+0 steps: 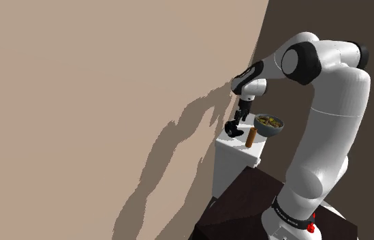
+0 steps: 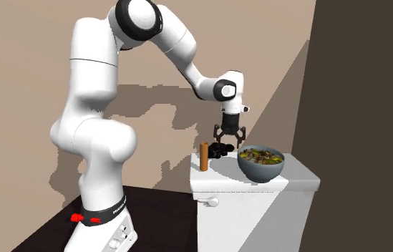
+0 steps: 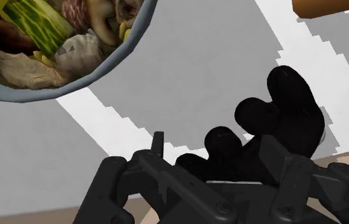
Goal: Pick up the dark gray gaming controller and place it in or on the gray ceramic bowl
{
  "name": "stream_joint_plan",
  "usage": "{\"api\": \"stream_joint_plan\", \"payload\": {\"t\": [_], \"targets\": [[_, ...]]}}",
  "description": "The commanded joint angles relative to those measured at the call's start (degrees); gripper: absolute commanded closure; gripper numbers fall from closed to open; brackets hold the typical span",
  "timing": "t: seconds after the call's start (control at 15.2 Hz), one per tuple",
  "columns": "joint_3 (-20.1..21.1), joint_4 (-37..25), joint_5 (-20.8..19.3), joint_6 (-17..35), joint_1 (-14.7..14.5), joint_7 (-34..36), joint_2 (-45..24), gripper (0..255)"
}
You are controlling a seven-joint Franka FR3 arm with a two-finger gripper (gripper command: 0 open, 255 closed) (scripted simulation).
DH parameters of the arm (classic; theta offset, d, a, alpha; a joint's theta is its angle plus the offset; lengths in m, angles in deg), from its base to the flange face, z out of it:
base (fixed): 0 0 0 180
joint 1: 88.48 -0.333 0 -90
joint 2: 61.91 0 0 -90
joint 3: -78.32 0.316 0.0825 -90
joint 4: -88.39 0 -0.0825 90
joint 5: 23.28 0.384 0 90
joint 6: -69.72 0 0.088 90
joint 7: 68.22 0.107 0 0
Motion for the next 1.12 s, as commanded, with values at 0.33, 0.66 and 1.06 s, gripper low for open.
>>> {"api": "stream_joint_plan", "payload": {"t": [0.33, 0.66, 1.06], "targets": [[1.14, 17.47, -16.51, 8.34, -4.7, 4.04, 14.25, 0], [0.87, 18.48, -14.65, 12.62, -4.58, 2.63, 10.73, 0], [0.87, 18.73, -13.93, 13.95, -4.49, 2.1, 9.55, 0]]}}
